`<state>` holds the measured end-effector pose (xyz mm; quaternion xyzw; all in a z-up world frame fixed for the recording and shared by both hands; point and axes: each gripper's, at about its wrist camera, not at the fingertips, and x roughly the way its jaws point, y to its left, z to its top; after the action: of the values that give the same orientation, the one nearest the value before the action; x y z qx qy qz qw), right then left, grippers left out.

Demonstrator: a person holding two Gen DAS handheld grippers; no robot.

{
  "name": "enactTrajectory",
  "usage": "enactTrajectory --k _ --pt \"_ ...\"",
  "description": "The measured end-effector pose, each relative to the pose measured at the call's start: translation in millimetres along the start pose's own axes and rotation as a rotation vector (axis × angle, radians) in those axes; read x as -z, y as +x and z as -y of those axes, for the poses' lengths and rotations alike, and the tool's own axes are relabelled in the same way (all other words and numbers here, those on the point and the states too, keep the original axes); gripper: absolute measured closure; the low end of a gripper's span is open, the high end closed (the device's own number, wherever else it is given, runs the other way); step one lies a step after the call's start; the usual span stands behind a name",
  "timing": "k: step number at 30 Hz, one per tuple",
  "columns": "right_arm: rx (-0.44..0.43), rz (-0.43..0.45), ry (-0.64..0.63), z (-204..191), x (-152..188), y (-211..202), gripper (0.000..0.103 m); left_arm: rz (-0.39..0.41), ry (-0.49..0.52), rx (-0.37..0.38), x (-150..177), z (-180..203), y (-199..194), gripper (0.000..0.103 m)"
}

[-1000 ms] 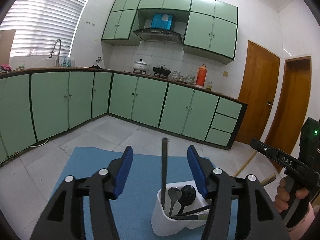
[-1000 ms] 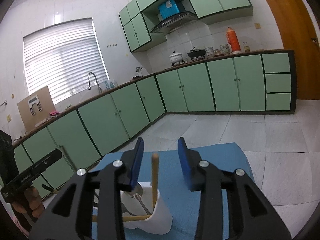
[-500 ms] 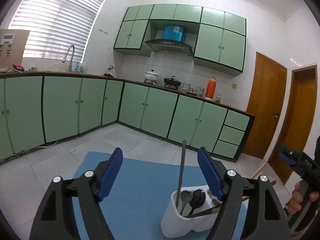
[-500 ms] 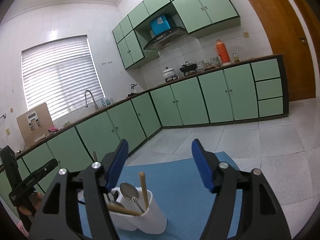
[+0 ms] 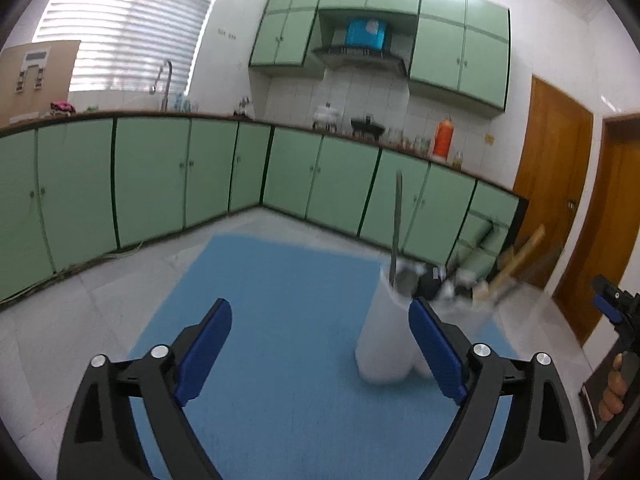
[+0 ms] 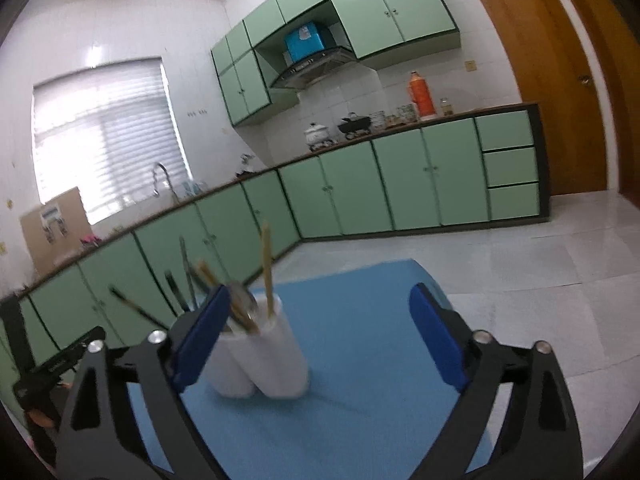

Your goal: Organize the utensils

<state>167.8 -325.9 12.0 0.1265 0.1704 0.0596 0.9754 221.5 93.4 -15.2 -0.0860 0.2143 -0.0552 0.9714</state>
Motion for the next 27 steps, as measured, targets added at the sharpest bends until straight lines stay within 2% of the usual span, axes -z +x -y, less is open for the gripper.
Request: enactTrajectory --k 7,15,21,27 --pt "0.074 -0.106 -0.051 -14.0 50.1 -9.7 0.006 -0.098 0.027 -0.031 40.4 8.5 -15.3 0.011" --pt "0.097 -0.248 -0.054 -30.8 83.5 -18.2 0.005 -0.113 0.053 -0.041 60.6 30.2 -45.2 0.008" --pt "0.079 -0.269 -0.071 -45.5 93.0 -36.0 0.005 -0.121 0.049 -0.028 69.0 42.5 -65.0 0.008" --pt "0.083 -0.251 -0.113 -58.1 82.9 -59.4 0.005 -0.098 0.093 -0.017 65.7 61.7 -90.4 0.008"
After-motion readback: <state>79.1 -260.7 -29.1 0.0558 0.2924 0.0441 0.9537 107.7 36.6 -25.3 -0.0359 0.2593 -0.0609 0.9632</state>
